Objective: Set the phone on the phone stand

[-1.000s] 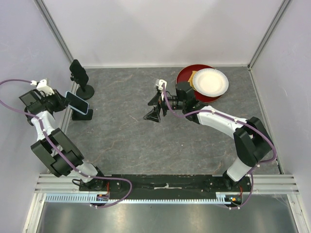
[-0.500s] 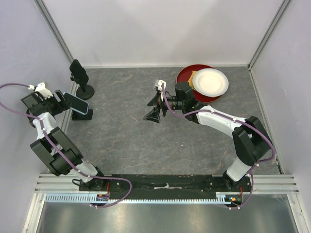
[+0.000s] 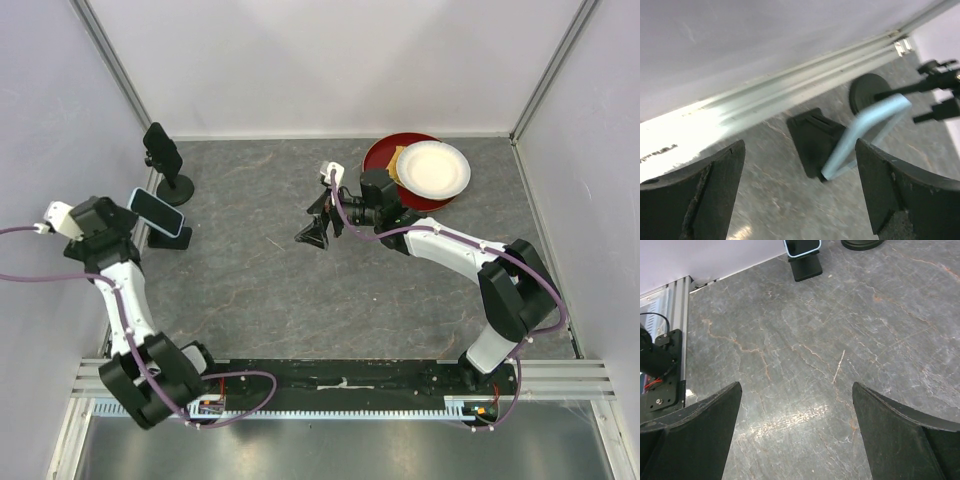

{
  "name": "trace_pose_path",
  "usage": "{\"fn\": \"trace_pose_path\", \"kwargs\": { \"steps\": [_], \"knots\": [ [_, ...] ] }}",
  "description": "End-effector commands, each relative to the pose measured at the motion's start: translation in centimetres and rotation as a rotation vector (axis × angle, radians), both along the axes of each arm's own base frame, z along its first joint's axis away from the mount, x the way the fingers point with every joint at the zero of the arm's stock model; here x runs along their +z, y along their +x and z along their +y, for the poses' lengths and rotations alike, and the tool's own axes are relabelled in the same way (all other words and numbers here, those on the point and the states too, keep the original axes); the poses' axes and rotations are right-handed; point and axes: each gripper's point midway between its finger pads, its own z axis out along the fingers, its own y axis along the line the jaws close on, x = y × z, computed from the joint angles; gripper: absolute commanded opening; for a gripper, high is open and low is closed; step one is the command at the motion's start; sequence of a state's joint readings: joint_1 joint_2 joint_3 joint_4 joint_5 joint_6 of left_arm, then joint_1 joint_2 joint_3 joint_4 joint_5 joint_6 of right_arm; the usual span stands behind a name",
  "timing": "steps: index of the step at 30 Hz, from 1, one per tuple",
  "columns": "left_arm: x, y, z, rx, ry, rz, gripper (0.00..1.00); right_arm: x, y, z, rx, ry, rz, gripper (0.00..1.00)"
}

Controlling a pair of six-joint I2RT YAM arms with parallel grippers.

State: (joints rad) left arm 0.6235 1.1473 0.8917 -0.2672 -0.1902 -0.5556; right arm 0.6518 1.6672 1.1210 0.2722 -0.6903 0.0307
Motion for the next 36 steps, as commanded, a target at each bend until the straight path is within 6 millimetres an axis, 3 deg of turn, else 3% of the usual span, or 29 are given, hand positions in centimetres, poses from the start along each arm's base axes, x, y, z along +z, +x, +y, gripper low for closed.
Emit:
{"fn": "trace_pose_path", "kwargs": {
  "steps": [1, 3, 4, 6, 8, 9, 11, 13, 14, 16, 17, 19, 20, 21, 22, 23, 24, 25, 26, 27, 29, 30, 31, 32, 34, 35, 36],
  "knots": [
    [1.1, -0.9, -2.0, 0.173, -0.017, -0.100, 0.96, 2.8, 1.4, -0.1, -0.065, 0.028, -0.067, 0.98],
    [3.4, 0.1, -3.2, 0.110, 0.001, -0.132, 0.96, 2.9, 1.9, -0.4, -0.100, 0.027, -0.072, 0.98],
    [3.7, 0.8, -5.2, 0.046, 0.015, -0.106, 0.96, 2.9, 2.3, -0.5, -0.124, 0.020, -0.069, 0.98],
    [5.1, 1.1, -7.0, -0.008, 0.073, -0.106, 0.97, 3.0, 3.3, -0.9, -0.184, 0.001, -0.066, 0.98],
    [5.5, 2.1, -10.3, -0.111, 0.073, -0.123, 0.97, 3.0, 5.2, -2.5, -0.339, -0.038, -0.068, 0.98],
    [5.6, 2.4, -12.9, -0.195, 0.066, -0.135, 0.97, 2.9, 6.0, -3.4, -0.413, -0.052, -0.069, 0.98],
    [5.4, 2.6, -15.9, -0.293, 0.047, -0.142, 0.97, 3.4, 8.6, -7.3, -0.691, -0.088, -0.076, 0.98],
    [4.8, 2.9, -20.7, -0.474, 0.034, -0.135, 0.97, 2.9, 9.3, -10.2, -0.874, -0.122, -0.025, 0.98],
    [4.7, 2.7, -22.0, -0.541, 0.056, -0.117, 0.95, 3.7, 9.5, -12.5, -0.995, -0.127, -0.038, 0.98],
    [4.7, 2.3, -26.3, -0.733, 0.048, -0.127, 0.93, 2.7, 8.7, -14.7, -1.091, -0.152, 0.001, 0.98],
    [4.6, 2.1, -27.7, -0.819, 0.073, -0.121, 0.92, 3.4, 7.9, -16.3, -1.146, -0.156, 0.002, 0.98],
    [5.5, 0.9, -32.4, -1.062, 0.051, -0.193, 0.92, 1.6, 5.9, -17.8, -1.166, -0.198, 0.053, 0.98],
    [6.0, 0.2, -34.1, -1.168, 0.068, -0.232, 0.91, 3.1, 4.7, -18.5, -1.164, -0.151, 0.053, 0.98],
    [5.3, -1.9, -37.4, -1.369, 0.004, -0.275, 0.90, 1.8, 3.4, -18.6, -1.124, -0.162, 0.078, 0.98],
    [7.0, -2.9, -39.5, -1.489, 0.002, -0.397, 0.89, 1.8, 2.4, -18.7, -1.099, -0.145, 0.095, 0.98],
    [8.8, -4.8, -40.8, -1.595, -0.008, -0.509, 0.89, 3.8, 0.9, -19.0, -1.060, -0.079, 0.081, 0.98],
    [7.7, -8.0, -42.8, -1.785, -0.085, -0.549, 0.88, 3.2, -0.7, -18.3, -0.975, -0.067, 0.104, 0.98],
    [10.1, -9.7, -43.7, -1.880, -0.049, -0.705, 0.88, 3.8, -2.1, -17.9, -0.914, -0.035, 0.112, 0.98],
    [9.9, -12.1, -44.1, -1.961, -0.113, -0.756, 0.88, 6.3, -3.9, -18.3, -0.868, 0.057, 0.091, 0.98],
    [10.1, -15.0, -44.4, -2.092, -0.138, -0.805, 0.88, 6.0, -5.2, -18.2, -0.829, 0.081, 0.113, 0.98],
    [11.0, -17.9, -44.3, -2.181, -0.156, -0.911, 0.91, 8.3, -8.7, -17.9, -0.706, 0.204, 0.132, 0.98],
    [11.7, -19.8, -43.8, -2.218, -0.123, -0.973, 0.91, 7.8, -9.9, -17.8, -0.669, 0.215, 0.152, 0.98],
    [11.9, -20.5, -43.5, -2.216, -0.135, -0.990, 0.92, 7.3, -11.0, -18.0, -0.645, 0.209, 0.183, 0.98],
    [11.5, -21.1, -43.3, -2.206, -0.180, -0.985, 0.93, 8.0, -12.2, -18.6, -0.634, 0.248, 0.187, 0.98],
    [12.2, -22.2, -42.5, -2.146, -0.164, -1.054, 0.93, 6.3, -13.4, -19.3, -0.645, 0.228, 0.244, 0.98],
    [10.9, -21.6, -42.4, -2.095, -0.231, -0.985, 0.93, 6.5, -14.0, -20.0, -0.656, 0.254, 0.237, 0.98],
    [11.1, -20.4, -42.0, -1.991, -0.238, -0.995, 0.93, 5.7, -14.2, -20.5, -0.682, 0.260, 0.266, 0.98]
  ]
}}
